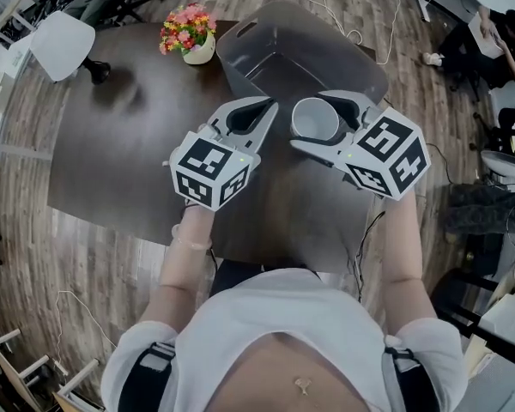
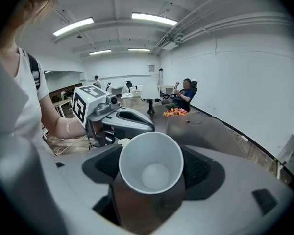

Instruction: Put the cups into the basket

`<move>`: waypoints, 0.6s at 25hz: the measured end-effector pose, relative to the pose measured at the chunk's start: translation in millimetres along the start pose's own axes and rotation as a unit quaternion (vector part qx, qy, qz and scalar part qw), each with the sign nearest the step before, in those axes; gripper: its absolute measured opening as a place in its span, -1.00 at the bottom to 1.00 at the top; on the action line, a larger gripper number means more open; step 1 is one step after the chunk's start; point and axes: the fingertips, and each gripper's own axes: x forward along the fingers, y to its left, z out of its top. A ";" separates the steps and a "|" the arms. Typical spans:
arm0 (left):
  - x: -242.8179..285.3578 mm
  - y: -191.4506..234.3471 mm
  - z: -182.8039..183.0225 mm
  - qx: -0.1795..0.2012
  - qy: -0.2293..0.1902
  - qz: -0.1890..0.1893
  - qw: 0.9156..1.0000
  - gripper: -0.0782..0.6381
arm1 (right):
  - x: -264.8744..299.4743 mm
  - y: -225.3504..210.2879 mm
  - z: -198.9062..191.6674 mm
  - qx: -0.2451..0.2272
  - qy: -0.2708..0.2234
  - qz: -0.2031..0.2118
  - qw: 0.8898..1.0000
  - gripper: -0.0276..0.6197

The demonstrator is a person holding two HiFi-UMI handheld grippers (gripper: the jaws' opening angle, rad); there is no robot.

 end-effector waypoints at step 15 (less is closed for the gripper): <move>49.7 84.4 31.0 0.002 -0.037 0.032 0.999 -0.75 | 50.5 -89.9 32.3 0.001 0.002 0.006 1.000 0.24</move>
